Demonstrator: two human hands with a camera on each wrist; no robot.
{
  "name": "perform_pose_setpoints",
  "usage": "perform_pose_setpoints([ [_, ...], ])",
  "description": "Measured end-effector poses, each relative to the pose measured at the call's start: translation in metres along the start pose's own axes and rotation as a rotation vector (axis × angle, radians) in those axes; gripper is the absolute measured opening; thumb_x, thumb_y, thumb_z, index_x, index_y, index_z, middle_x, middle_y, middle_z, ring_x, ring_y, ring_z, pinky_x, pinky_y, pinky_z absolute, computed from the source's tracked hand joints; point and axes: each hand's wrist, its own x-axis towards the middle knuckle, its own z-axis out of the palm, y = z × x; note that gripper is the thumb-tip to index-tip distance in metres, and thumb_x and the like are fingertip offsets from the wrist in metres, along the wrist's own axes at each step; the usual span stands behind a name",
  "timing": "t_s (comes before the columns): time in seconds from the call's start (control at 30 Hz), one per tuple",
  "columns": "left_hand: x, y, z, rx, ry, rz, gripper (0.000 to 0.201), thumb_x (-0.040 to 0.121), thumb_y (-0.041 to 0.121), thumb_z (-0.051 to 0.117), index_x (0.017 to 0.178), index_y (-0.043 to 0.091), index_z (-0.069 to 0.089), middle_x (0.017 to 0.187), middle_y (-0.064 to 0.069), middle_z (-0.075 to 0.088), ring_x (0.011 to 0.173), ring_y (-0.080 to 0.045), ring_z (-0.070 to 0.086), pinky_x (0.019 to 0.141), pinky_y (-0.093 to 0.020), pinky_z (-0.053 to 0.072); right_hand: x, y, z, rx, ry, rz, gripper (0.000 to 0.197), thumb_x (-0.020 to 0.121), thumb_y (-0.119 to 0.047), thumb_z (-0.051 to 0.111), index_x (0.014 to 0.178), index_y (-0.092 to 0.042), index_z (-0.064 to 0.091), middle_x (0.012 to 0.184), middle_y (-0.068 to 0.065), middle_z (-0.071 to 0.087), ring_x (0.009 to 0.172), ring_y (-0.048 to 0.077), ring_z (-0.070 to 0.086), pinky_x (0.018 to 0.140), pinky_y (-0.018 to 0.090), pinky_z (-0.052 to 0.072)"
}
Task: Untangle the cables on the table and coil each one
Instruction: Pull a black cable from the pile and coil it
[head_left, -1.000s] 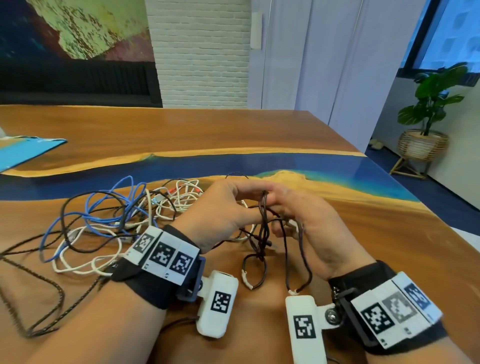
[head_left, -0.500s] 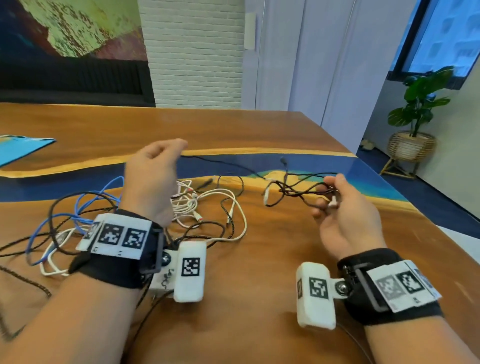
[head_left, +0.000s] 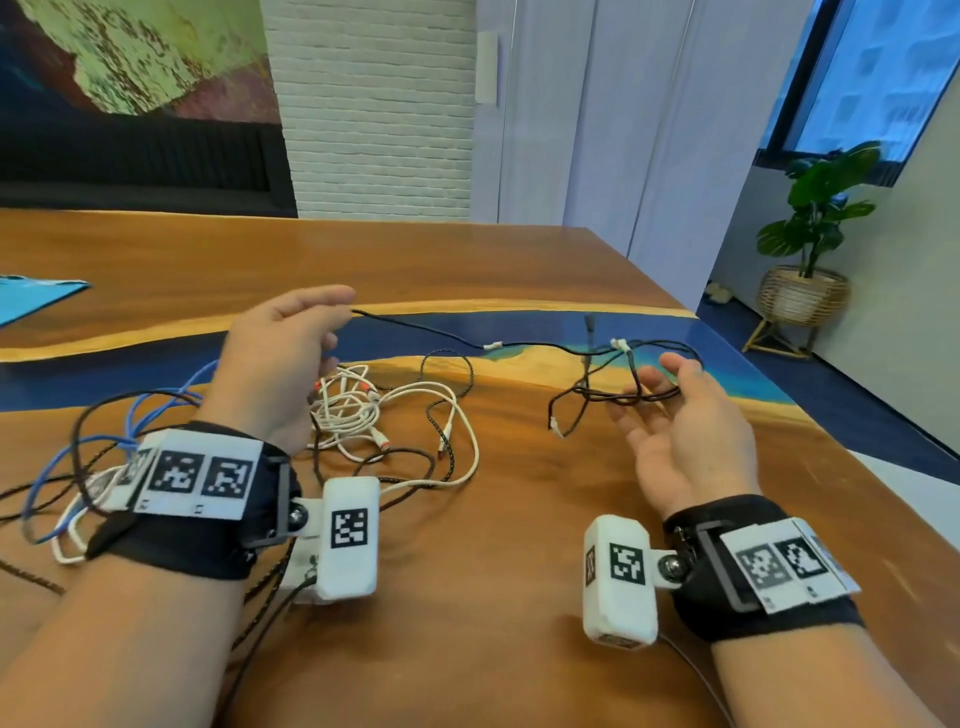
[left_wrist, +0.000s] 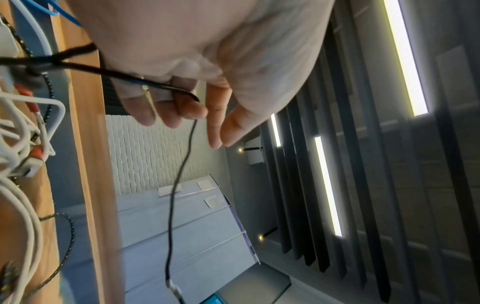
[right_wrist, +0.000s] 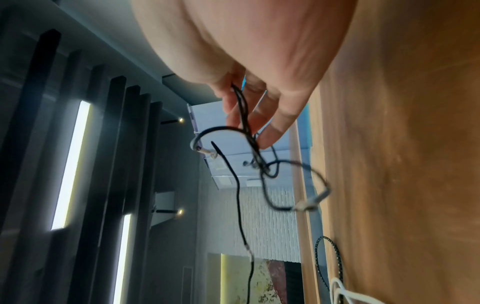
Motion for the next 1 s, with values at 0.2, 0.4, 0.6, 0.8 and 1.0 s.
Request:
perform_pose_setpoints([
  [0.2,-0.020,0.009,0.013,0.160,-0.054,0.075,0.030,0.089,0.034,0.072,0.115,0.048,0.066,0.148,-0.011,0.051,0.137,-0.025,0.048,0.113,-0.053,0.040,-0.021,0.004,0.018,-0.033,-0.335,-0.039,0.023,0.106,-0.024,0.048,0.116,-0.012,0.065,0.086,0.005,0.068,0.085,0.022,0.068,0.083,0.047,0.062],
  [0.4,-0.039,0.005,0.031,0.106,-0.493,0.092,0.031,0.094,0.011,0.068,0.121,0.025,0.070,0.116,0.005,0.075,0.112,-0.006,0.068,0.099,-0.029,0.050,-0.038,0.013,0.027,-0.129,-0.617,-0.025,0.029,0.089,-0.024,0.056,0.112,-0.010,0.068,0.087,0.007,0.070,0.088,0.025,0.070,0.086,0.049,0.059],
  [0.6,-0.040,-0.004,0.032,0.281,-0.648,0.060,0.039,0.090,0.026,0.075,0.125,0.041,0.068,0.081,0.001,0.060,0.069,-0.013,0.055,0.069,-0.033,0.043,-0.040,0.014,0.026,-0.140,-0.617,-0.047,0.028,0.089,-0.022,0.057,0.110,-0.010,0.070,0.084,0.010,0.066,0.074,0.024,0.068,0.073,0.045,0.062],
  [0.8,-0.029,-0.001,0.021,0.146,-0.436,0.058,0.023,0.100,0.018,0.061,0.095,0.026,0.083,0.067,-0.002,0.050,0.066,-0.024,0.037,0.059,-0.037,0.031,-0.022,0.008,0.017,-0.101,-0.297,-0.093,0.022,0.104,-0.027,0.053,0.112,-0.019,0.072,0.089,0.004,0.070,0.088,0.021,0.064,0.082,0.041,0.056],
  [1.0,-0.032,-0.002,0.023,0.297,-0.613,0.005,0.018,0.093,0.011,0.070,0.088,0.022,0.083,0.069,-0.004,0.061,0.059,-0.014,0.041,0.056,-0.029,0.031,-0.017,0.003,0.014,0.070,-0.197,-0.041,0.022,0.106,-0.031,0.050,0.113,-0.022,0.069,0.087,0.002,0.072,0.076,0.017,0.064,0.066,0.035,0.059],
])
